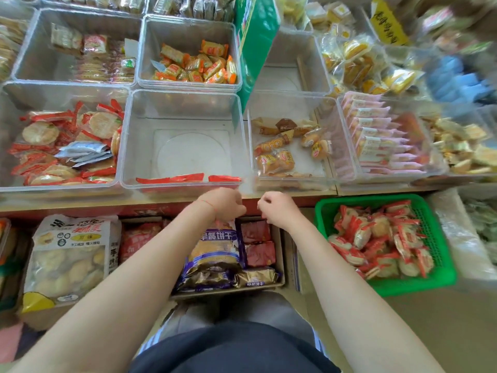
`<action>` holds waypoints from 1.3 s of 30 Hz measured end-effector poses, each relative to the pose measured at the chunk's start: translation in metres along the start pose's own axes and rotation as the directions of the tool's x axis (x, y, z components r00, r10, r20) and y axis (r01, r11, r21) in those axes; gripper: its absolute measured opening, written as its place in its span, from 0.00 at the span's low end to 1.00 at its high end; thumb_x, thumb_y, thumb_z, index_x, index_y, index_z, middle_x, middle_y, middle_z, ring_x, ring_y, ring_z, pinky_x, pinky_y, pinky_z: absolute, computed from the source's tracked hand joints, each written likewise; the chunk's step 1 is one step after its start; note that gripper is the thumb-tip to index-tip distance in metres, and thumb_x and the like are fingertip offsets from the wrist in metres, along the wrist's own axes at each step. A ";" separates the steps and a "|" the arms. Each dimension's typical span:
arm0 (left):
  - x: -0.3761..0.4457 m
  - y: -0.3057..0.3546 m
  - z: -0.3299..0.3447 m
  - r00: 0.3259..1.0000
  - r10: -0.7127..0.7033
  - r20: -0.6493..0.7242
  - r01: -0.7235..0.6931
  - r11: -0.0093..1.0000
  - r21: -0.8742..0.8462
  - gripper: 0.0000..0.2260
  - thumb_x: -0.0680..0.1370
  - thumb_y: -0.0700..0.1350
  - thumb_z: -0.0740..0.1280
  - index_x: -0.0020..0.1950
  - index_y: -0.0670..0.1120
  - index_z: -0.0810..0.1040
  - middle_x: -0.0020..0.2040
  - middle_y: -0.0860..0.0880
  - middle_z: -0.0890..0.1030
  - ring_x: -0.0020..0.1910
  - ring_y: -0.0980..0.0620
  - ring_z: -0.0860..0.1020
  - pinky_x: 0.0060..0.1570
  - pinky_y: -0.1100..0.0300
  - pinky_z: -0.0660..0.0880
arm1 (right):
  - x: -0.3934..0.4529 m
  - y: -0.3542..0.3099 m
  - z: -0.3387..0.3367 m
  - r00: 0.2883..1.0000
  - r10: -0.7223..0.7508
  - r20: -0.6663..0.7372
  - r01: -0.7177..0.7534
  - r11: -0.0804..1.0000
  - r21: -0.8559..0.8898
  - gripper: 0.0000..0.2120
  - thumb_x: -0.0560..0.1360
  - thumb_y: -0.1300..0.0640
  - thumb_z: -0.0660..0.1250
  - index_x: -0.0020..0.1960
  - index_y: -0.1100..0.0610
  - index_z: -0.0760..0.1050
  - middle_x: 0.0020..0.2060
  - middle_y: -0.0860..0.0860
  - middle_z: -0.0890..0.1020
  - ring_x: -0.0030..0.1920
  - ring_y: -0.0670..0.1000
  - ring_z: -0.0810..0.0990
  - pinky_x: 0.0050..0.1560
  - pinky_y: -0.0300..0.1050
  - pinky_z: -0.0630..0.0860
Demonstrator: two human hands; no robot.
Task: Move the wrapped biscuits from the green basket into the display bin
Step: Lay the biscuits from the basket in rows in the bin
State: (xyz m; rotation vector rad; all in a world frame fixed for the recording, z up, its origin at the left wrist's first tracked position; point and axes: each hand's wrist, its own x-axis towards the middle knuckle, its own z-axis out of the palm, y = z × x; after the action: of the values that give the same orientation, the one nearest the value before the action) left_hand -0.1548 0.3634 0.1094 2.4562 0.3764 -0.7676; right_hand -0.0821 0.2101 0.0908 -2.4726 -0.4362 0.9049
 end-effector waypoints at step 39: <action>0.141 0.306 0.195 0.954 -0.178 0.242 0.280 0.236 -0.931 0.13 0.76 0.43 0.70 0.60 0.43 0.80 0.55 0.41 0.83 0.55 0.43 0.81 0.58 0.49 0.76 | 0.042 0.342 -0.206 0.953 -0.088 0.290 -0.045 0.905 0.423 0.25 0.74 0.57 0.69 0.70 0.47 0.69 0.54 0.52 0.80 0.49 0.52 0.82 0.45 0.47 0.81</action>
State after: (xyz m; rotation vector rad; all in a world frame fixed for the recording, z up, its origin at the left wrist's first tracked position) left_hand -0.0040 0.0168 0.0144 1.1530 0.8872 -0.4797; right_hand 0.1314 -0.1237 0.0272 -1.9348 -0.3213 1.2320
